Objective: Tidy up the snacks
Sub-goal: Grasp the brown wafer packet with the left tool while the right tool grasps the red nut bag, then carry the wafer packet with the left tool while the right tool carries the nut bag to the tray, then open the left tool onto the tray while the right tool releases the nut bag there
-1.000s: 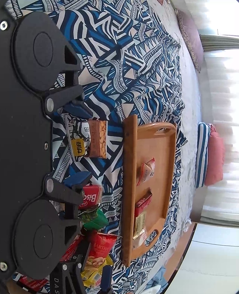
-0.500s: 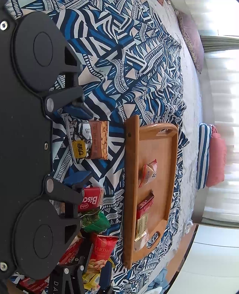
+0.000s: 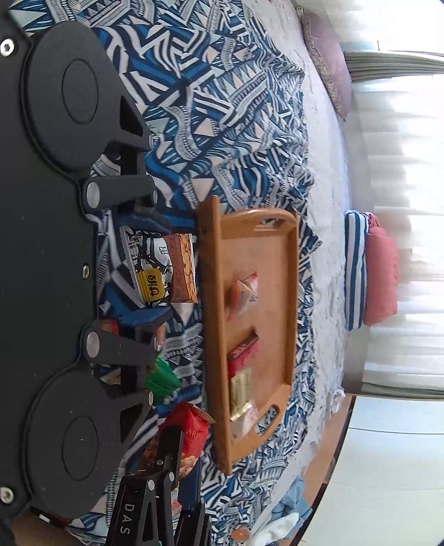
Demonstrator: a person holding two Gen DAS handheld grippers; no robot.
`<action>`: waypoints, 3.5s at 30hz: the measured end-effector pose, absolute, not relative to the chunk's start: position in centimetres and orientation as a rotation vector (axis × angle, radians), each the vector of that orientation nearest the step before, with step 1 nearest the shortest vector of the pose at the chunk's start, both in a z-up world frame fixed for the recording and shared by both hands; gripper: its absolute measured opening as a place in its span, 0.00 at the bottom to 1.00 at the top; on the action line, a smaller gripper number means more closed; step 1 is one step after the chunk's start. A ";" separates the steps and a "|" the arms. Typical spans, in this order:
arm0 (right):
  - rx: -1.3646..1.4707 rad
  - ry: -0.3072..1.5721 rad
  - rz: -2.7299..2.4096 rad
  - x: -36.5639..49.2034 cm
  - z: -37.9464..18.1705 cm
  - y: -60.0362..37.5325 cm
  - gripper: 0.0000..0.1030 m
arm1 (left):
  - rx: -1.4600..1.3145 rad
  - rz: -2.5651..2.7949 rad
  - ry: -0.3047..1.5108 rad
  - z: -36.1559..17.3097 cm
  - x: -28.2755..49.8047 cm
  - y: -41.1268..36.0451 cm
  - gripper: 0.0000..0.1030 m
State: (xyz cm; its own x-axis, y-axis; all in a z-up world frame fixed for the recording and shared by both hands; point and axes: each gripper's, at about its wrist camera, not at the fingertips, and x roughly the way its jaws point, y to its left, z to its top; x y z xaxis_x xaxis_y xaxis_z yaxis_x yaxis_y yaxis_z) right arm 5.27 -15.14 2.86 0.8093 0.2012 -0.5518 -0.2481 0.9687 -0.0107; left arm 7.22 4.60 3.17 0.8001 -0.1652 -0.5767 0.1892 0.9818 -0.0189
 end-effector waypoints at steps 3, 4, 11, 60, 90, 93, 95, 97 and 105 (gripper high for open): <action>-0.054 0.574 0.233 5.5 3.6 -15.5 0.45 | 0.036 -0.188 0.594 4.1 7.7 4.4 0.42; -0.046 0.572 0.230 5.6 3.9 -15.6 0.45 | 0.032 -0.187 0.589 4.4 8.0 4.4 0.42; -0.006 0.554 0.171 7.5 5.6 -17.1 0.45 | 0.003 -0.169 0.554 6.0 11.2 4.0 0.42; 0.260 0.690 -0.041 27.2 1.1 -25.6 0.47 | 0.022 -0.053 0.647 0.0 23.7 0.4 0.42; 0.077 0.557 0.149 17.9 6.1 -23.4 0.96 | 0.075 -0.186 0.619 5.5 16.2 -0.9 0.97; 0.045 0.542 0.166 15.9 6.4 -23.3 0.99 | 0.070 -0.210 0.614 5.8 14.3 -1.1 0.97; 0.017 0.527 0.174 14.6 6.6 -23.2 1.00 | 0.067 -0.223 0.610 5.9 13.2 -1.2 0.98; -0.018 0.514 0.177 13.4 6.6 -23.1 1.00 | 0.063 -0.229 0.608 5.8 12.2 -1.4 0.98; -0.097 0.509 0.171 9.0 5.1 -23.2 1.00 | 0.092 -0.249 0.600 4.6 8.4 -2.1 0.99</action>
State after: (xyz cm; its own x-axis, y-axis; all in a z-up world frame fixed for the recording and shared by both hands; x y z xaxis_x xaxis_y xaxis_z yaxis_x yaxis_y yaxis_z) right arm 9.04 -23.19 5.15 0.8593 0.1388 -0.4923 -0.1871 0.9811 -0.0498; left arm 8.37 -2.05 4.63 0.7967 -0.2046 -0.5687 0.2580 0.9661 0.0139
